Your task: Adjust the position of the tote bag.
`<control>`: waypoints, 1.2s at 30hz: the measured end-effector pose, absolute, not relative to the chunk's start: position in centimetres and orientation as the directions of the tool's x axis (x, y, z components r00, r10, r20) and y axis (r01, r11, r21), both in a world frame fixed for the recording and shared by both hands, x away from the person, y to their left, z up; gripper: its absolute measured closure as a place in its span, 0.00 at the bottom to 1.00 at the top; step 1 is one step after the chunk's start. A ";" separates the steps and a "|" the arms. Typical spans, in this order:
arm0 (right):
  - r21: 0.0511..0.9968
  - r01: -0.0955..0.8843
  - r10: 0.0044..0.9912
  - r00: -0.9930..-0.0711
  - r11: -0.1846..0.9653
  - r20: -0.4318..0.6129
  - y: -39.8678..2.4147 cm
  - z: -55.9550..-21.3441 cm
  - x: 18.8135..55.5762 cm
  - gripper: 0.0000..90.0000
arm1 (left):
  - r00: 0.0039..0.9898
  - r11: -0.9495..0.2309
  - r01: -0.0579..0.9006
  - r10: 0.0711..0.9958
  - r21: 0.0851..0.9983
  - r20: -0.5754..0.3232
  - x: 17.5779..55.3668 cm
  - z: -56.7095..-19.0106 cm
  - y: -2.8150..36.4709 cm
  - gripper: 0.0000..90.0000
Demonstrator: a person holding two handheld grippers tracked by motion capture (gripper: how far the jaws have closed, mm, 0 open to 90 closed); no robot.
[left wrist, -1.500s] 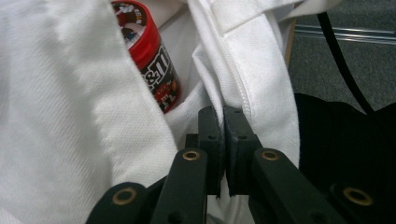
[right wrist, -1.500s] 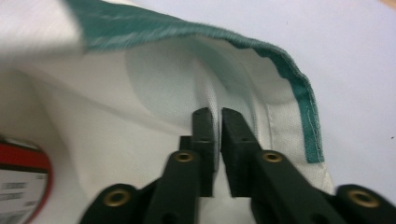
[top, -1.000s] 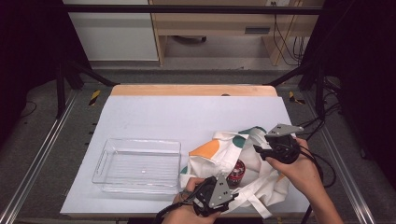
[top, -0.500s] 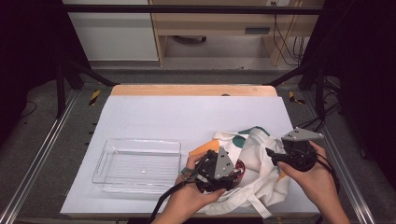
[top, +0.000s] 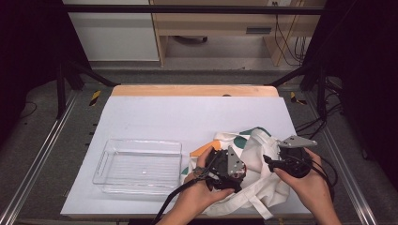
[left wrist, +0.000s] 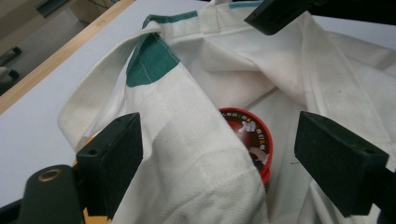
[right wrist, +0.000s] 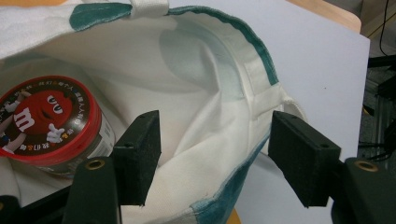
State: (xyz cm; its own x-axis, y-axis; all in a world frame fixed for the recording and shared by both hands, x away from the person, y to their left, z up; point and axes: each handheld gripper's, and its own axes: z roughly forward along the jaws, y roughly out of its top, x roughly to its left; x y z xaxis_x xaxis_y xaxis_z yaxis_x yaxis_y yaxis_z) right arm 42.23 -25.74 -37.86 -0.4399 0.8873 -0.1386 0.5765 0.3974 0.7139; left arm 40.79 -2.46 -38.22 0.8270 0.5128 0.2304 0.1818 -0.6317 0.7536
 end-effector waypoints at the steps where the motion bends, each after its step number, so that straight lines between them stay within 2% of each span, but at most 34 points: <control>1: 0.713 0.577 0.887 -0.440 0.399 -0.140 -25.7 -38.0 42.2 0.39 | 0.824 -0.631 0.184 0.517 0.754 0.232 40.9 -38.3 -2.5 0.18; 8: 0.697 0.599 0.892 -0.432 0.394 -0.133 -26.0 -38.9 42.2 0.41 | 0.822 -0.656 0.204 0.518 0.727 0.237 41.8 -38.7 -2.9 0.25; 10: 0.697 0.599 0.892 -0.432 0.395 -0.134 -26.1 -39.1 42.2 0.42 | 0.820 -0.667 0.200 0.515 0.718 0.249 41.8 -38.6 -2.7 0.30; 23: 0.700 0.619 0.907 -0.409 0.356 -0.100 -27.9 -39.4 40.4 0.52 | 0.795 -0.646 0.256 0.564 0.720 0.223 43.0 -37.2 0.2 0.43; 29: 0.701 0.619 0.906 -0.413 0.355 -0.094 -28.2 -39.5 39.9 0.65 | 0.795 -0.643 0.285 0.573 0.711 0.200 43.3 -36.8 1.2 0.55; 31: 0.706 0.613 0.905 -0.415 0.355 -0.094 -28.2 -39.5 39.8 0.72 | 0.794 -0.643 0.287 0.575 0.710 0.200 43.4 -36.7 1.6 0.60; 36: 0.700 0.613 0.904 -0.414 0.366 -0.110 -28.5 -39.5 39.5 0.87 | 0.785 -0.647 0.303 0.586 0.700 0.202 43.9 -36.3 2.7 0.64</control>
State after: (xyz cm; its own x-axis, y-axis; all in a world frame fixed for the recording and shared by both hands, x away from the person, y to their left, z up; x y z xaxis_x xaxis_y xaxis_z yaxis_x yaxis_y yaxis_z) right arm 39.48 -28.48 -39.52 -0.4139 0.9037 -0.1097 0.6133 0.3659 0.7000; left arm 43.90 2.72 -36.29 0.7848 0.5860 0.2017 0.3032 -0.6469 0.6997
